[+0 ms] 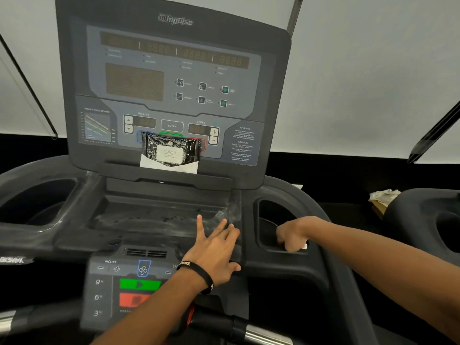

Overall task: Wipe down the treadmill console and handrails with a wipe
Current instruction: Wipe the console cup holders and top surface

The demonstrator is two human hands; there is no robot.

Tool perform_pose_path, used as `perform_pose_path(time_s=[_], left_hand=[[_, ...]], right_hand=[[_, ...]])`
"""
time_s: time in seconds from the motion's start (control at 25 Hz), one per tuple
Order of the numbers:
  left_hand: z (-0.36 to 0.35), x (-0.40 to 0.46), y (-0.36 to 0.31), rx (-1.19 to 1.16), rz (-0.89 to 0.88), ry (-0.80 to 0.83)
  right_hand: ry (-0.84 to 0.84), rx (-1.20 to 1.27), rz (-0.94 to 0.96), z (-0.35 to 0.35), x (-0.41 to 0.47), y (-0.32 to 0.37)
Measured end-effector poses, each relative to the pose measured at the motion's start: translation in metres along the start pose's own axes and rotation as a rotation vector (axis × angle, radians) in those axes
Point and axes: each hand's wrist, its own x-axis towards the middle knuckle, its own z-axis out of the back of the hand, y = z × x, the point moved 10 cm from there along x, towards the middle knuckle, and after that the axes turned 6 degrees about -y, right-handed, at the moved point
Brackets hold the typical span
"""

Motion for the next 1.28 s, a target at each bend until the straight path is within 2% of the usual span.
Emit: perform_pose_path(time_s=[0.08,0.12,0.32,0.36,0.4,0.44,0.6,0.72,0.8,0.92,1.12,1.28], left_hand=[[-0.001,0.0,0.0,-0.004,-0.002,-0.004],[-0.001,0.0,0.0,-0.008,0.0,-0.009],[-0.003,0.0,0.001,-0.002,0.0,-0.015],[-0.002,0.0,0.002,-0.002,0.003,-0.018],[-0.001,0.0,0.002,0.004,0.003,-0.021],[0.0,0.0,0.001,0.015,0.001,-0.023],[0.002,-0.001,0.0,0.057,-0.004,-0.032],[0.001,-0.002,0.0,0.07,-0.005,-0.018],[0.0,-0.002,-0.001,0.072,-0.005,-0.016],[0.0,-0.002,-0.001,0.073,-0.006,-0.016],[0.003,-0.001,-0.003,0.072,-0.01,-0.026],[0.003,-0.002,-0.001,0.067,-0.006,-0.035]], right_hand=[[-0.039,0.038,0.007,0.003,-0.001,0.004],[-0.066,0.183,0.024,0.009,-0.005,0.005],[-0.47,1.542,0.188,0.072,-0.048,-0.011],[-0.541,1.716,0.203,0.077,-0.051,-0.01],[-0.619,1.767,0.193,0.077,-0.05,-0.006],[-0.717,1.676,0.149,0.074,-0.048,-0.001],[-1.036,0.954,-0.044,0.057,-0.051,0.011],[-1.087,0.47,0.118,0.049,-0.065,0.054],[-1.054,0.208,0.138,0.034,-0.065,0.083],[-0.899,0.079,0.107,0.023,-0.048,0.094],[-0.785,0.028,-0.043,0.081,0.001,0.055],[-0.746,0.06,0.018,0.102,0.02,0.041]])
